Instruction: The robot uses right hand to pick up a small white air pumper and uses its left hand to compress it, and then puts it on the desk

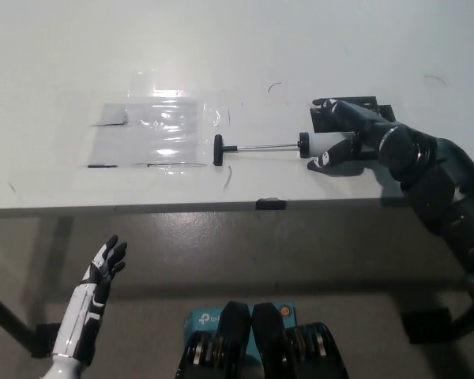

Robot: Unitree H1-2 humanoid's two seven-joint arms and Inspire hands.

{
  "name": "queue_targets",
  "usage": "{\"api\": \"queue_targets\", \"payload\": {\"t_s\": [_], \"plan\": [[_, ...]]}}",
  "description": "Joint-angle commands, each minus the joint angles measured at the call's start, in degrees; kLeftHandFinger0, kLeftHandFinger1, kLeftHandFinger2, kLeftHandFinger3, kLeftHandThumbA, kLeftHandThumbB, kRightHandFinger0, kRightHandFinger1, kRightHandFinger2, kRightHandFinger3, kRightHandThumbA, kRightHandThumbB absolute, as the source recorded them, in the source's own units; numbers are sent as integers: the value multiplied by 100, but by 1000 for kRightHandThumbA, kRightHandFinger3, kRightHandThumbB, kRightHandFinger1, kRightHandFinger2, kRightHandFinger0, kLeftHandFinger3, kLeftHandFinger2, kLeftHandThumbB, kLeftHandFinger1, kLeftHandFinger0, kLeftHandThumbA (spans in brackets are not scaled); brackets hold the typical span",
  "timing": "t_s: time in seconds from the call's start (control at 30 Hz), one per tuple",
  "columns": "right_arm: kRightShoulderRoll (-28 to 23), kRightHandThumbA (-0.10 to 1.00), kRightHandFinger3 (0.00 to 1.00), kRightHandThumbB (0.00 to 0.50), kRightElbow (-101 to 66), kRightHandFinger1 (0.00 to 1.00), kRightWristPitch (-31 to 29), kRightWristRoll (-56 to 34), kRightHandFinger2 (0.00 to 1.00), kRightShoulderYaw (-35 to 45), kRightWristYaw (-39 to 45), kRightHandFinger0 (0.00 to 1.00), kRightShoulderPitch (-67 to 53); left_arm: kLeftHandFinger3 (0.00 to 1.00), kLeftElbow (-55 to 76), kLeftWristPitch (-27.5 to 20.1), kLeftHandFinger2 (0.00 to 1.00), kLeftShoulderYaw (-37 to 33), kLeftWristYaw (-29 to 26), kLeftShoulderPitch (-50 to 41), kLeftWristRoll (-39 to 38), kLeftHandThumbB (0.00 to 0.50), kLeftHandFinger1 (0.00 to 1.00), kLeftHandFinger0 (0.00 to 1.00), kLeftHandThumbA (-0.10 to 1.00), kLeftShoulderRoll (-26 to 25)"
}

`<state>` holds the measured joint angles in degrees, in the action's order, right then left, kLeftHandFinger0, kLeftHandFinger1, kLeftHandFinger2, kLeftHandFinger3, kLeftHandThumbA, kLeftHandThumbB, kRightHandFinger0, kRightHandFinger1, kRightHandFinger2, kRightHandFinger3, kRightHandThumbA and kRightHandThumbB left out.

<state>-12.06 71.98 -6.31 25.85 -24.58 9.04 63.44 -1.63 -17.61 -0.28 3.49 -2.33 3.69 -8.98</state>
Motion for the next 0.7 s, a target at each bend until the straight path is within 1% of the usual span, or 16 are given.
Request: {"api": "queue_targets", "payload": {"t_s": [0.0,0.03,0.1,0.13,0.17,0.2,0.23,0.27,0.3,0.33,0.37,0.4,0.47,0.57,0.6,0.67], "plan": [[-115,972,1000,389,95,1000,-36,239,1000,-171,-124,1000,425,1000,189,-92,1000,38,55,38,-47,97,1000,1000,1000,-112],[-115,966,1000,394,165,1000,-54,305,1000,-250,-139,1000,441,1000,188,-101,1000,42,45,46,-23,99,1000,1000,1000,-119],[-84,848,1000,409,274,1000,-2,323,1000,-292,-196,1000,465,1000,186,-109,1000,58,19,50,21,107,1000,1000,1000,-127],[-61,604,859,359,347,771,116,550,820,-519,-319,644,492,1000,190,-97,1000,69,22,41,-3,110,1000,1000,1000,-126],[-31,57,602,269,387,442,230,745,551,-703,-511,296,488,1000,215,-71,1000,83,14,24,-4,119,1000,1000,1000,-128],[-20,-69,463,268,435,272,192,821,391,-815,-707,120,495,1000,226,-27,1000,103,17,58,-18,120,1000,1000,1000,-144],[-21,-100,371,232,476,187,175,899,379,-948,-842,2,465,1000,230,-3,1000,112,25,61,-46,119,1000,1000,1000,-145],[-12,-100,406,230,516,227,160,934,507,-1027,-858,0,474,1000,224,10,1000,131,37,97,-85,120,1000,1000,1000,-162],[-7,-100,573,220,552,401,151,948,773,-1096,-869,10,478,1000,223,18,1000,140,48,113,-118,121,1000,1000,1000,-168],[-14,-100,708,209,566,513,128,963,915,-1155,-868,20,460,1000,217,9,1000,144,54,116,-142,126,1000,1000,1000,-167],[-7,-100,807,199,563,556,111,958,978,-1175,-887,3,416,1000,228,-2,1000,141,59,67,-149,114,1000,1000,1000,-168],[4,-100,868,192,554,572,89,950,1000,-1195,-914,0,350,1000,244,-17,1000,137,66,-5,-155,111,1000,1000,1000,-169],[-20,-100,895,186,510,549,-2,936,947,-1198,-1032,0,313,1000,223,29,1000,151,56,15,-183,106,1000,1000,1000,-159],[-33,-100,971,159,489,604,-118,927,1000,-1173,-1238,8,286,1000,261,67,1000,165,62,10,-217,99,1000,1000,1000,-166],[-39,-100,1000,160,488,658,-154,909,1000,-1145,-1258,28,270,1000,267,83,1000,166,66,8,-226,97,1000,1000,1000,-164],[-56,-100,971,176,442,663,-277,877,982,-1090,-1339,52,247,1000,283,105,1000,181,62,8,-247,92,1000,1000,1000,-156]]}}
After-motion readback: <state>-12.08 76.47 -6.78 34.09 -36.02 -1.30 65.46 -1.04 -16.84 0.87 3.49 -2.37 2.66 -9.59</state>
